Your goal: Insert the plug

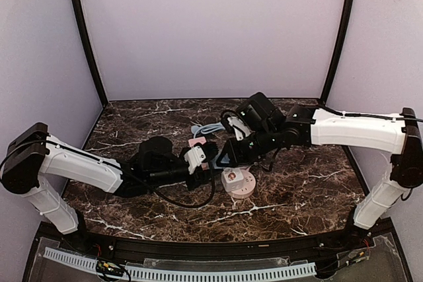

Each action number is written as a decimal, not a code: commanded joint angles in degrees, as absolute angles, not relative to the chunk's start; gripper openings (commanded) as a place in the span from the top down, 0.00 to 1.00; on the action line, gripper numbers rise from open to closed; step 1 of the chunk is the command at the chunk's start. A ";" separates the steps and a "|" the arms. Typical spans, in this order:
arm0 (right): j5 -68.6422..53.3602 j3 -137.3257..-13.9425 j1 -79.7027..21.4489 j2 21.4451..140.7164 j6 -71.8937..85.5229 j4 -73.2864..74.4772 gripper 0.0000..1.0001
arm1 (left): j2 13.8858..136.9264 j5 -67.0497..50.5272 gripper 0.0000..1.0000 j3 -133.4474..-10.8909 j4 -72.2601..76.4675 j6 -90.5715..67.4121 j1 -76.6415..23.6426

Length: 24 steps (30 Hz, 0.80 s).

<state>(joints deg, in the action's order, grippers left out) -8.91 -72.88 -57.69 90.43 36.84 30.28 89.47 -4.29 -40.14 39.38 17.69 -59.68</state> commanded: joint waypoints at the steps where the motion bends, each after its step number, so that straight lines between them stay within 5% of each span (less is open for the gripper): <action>1: -8.88 -74.78 -58.34 91.67 34.91 31.00 0.90 | 89.02 -5.38 0.72 -41.31 40.30 17.72 -60.19; 3: -8.79 -74.71 -58.33 91.61 34.91 31.57 0.98 | 88.78 -4.92 0.51 -40.92 40.30 17.24 -60.32; 6: -7.22 -74.95 -58.35 91.35 34.72 33.38 1.00 | 88.21 -4.19 0.05 -38.92 42.95 16.75 -60.46; 24: 2.54 -79.23 -53.60 90.54 33.59 52.44 1.00 | 81.32 14.56 0.01 -35.46 39.13 10.20 -60.33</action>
<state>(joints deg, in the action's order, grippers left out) -0.51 -76.88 -55.00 90.74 34.35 47.70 85.03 9.04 -35.24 42.57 13.91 -60.27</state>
